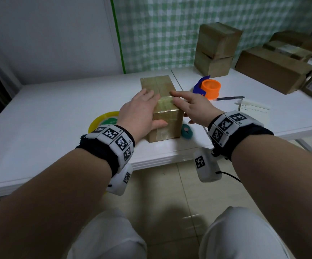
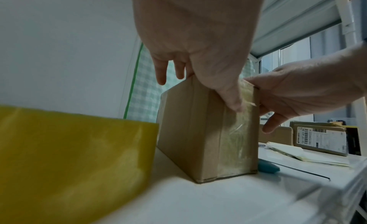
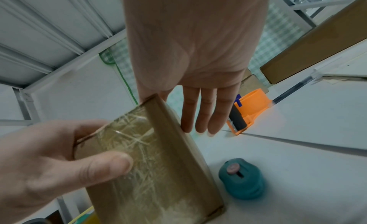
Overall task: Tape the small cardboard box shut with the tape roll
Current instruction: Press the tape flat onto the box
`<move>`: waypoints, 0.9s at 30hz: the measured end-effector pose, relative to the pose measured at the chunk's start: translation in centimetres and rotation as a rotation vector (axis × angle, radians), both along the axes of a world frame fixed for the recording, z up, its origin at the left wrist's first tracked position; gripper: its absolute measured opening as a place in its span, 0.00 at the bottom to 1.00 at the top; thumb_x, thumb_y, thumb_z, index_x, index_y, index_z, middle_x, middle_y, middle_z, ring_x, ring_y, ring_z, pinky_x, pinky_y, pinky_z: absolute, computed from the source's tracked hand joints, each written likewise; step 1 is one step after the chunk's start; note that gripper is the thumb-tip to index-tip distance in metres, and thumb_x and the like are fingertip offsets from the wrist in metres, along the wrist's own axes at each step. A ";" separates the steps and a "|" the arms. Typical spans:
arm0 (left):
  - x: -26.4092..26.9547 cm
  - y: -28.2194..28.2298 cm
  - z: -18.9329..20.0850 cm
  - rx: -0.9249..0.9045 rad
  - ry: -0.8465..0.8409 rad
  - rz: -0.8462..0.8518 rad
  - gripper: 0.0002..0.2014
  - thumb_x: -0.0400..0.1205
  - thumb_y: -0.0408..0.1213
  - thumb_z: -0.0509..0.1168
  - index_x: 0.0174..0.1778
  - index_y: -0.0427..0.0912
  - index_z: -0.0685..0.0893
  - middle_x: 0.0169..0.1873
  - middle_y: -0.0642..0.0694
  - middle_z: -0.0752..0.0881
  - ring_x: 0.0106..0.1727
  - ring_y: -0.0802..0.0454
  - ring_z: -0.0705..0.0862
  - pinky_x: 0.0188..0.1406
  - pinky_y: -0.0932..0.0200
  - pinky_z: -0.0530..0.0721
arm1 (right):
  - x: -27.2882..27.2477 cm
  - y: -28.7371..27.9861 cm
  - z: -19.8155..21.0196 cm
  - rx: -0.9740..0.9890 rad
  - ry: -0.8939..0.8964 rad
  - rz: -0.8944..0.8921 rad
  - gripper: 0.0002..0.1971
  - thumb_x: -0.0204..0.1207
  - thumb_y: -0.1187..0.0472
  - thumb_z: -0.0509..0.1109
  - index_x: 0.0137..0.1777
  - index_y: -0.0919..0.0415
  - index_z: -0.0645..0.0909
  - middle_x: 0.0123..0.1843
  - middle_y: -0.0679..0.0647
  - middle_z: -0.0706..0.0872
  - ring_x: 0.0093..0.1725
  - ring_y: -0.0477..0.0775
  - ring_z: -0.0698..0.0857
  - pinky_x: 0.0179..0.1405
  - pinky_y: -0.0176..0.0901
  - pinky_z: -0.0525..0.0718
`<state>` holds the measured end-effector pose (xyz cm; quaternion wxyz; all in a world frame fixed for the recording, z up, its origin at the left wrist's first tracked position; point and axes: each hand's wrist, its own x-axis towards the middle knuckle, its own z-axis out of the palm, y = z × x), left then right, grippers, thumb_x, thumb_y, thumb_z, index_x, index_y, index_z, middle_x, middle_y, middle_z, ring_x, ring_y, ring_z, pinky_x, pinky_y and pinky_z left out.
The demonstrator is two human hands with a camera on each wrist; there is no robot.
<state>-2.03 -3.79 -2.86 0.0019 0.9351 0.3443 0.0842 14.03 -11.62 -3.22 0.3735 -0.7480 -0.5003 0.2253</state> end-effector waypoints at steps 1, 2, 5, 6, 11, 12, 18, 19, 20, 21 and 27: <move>0.0 0.0 0.2 0.011 0.016 0.001 0.44 0.72 0.64 0.66 0.81 0.50 0.59 0.83 0.50 0.61 0.85 0.50 0.54 0.78 0.47 0.65 | 0.0 -0.1 0.1 -0.012 0.002 0.004 0.21 0.81 0.45 0.59 0.74 0.44 0.74 0.54 0.67 0.88 0.42 0.54 0.82 0.40 0.45 0.84; 0.1 0.0 0.4 0.019 0.028 0.005 0.45 0.70 0.66 0.67 0.81 0.51 0.61 0.82 0.50 0.63 0.85 0.50 0.54 0.77 0.47 0.66 | -0.1 -0.2 0.3 -0.026 0.007 0.005 0.21 0.81 0.45 0.59 0.74 0.43 0.73 0.55 0.67 0.87 0.43 0.56 0.82 0.41 0.49 0.86; 0.5 -0.2 1.3 0.015 0.007 0.051 0.45 0.66 0.75 0.59 0.75 0.52 0.72 0.76 0.50 0.74 0.83 0.49 0.59 0.75 0.46 0.70 | -0.1 -0.3 0.5 -0.051 0.037 0.003 0.21 0.83 0.47 0.56 0.75 0.42 0.72 0.58 0.55 0.81 0.46 0.55 0.81 0.37 0.49 0.87; 0.7 -0.3 1.5 0.012 -0.013 0.075 0.43 0.66 0.77 0.55 0.71 0.52 0.77 0.72 0.50 0.79 0.81 0.48 0.63 0.72 0.46 0.73 | -0.1 -0.3 0.5 -0.051 0.045 0.005 0.21 0.84 0.48 0.55 0.76 0.42 0.71 0.59 0.51 0.78 0.47 0.54 0.80 0.36 0.47 0.86; 1.3 -0.5 0.6 0.050 -0.106 0.115 0.39 0.68 0.77 0.48 0.56 0.49 0.84 0.49 0.50 0.88 0.61 0.47 0.77 0.54 0.49 0.79 | 0.5 -0.2 0.3 -0.064 0.078 0.012 0.20 0.85 0.52 0.52 0.76 0.42 0.70 0.60 0.51 0.78 0.49 0.52 0.79 0.39 0.46 0.86; 1.4 -0.5 0.5 0.062 -0.101 0.109 0.39 0.68 0.77 0.49 0.56 0.49 0.84 0.49 0.50 0.87 0.60 0.47 0.78 0.55 0.49 0.79 | 0.6 -0.2 0.2 -0.062 0.087 0.011 0.20 0.85 0.52 0.52 0.76 0.42 0.71 0.60 0.50 0.79 0.49 0.52 0.79 0.39 0.45 0.86; 1.6 -0.7 0.2 0.109 -0.052 0.077 0.38 0.69 0.73 0.58 0.60 0.44 0.81 0.55 0.47 0.86 0.63 0.44 0.77 0.58 0.49 0.76 | 0.7 -0.2 0.0 -0.036 0.101 0.029 0.21 0.81 0.44 0.59 0.74 0.42 0.73 0.54 0.50 0.81 0.50 0.52 0.81 0.42 0.47 0.86; 1.6 -0.7 0.0 0.107 -0.057 0.077 0.38 0.68 0.73 0.59 0.61 0.44 0.81 0.56 0.47 0.85 0.64 0.45 0.77 0.58 0.49 0.76 | 0.7 -0.2 0.0 -0.030 0.084 0.037 0.23 0.79 0.43 0.61 0.74 0.43 0.73 0.51 0.51 0.81 0.49 0.52 0.81 0.42 0.45 0.86; 1.5 -0.7 0.0 0.104 -0.060 0.075 0.38 0.68 0.72 0.60 0.61 0.44 0.81 0.57 0.47 0.85 0.64 0.45 0.76 0.58 0.50 0.77 | 0.7 -0.2 0.0 -0.021 0.058 0.049 0.24 0.78 0.43 0.64 0.74 0.44 0.73 0.48 0.50 0.81 0.49 0.51 0.82 0.41 0.42 0.85; 1.5 -0.7 0.0 0.102 -0.062 0.073 0.38 0.68 0.72 0.61 0.61 0.44 0.81 0.58 0.48 0.85 0.64 0.45 0.76 0.58 0.50 0.77 | 0.7 -0.2 0.0 -0.012 0.024 0.060 0.26 0.76 0.43 0.67 0.74 0.45 0.73 0.45 0.47 0.81 0.48 0.49 0.82 0.41 0.37 0.83; 1.0 -0.6 -0.1 0.059 -0.083 0.054 0.38 0.65 0.68 0.68 0.65 0.47 0.77 0.61 0.49 0.84 0.65 0.45 0.75 0.58 0.50 0.77 | 0.7 -0.2 -0.1 0.017 -0.182 0.074 0.34 0.67 0.41 0.75 0.73 0.46 0.74 0.52 0.51 0.82 0.50 0.48 0.80 0.54 0.42 0.79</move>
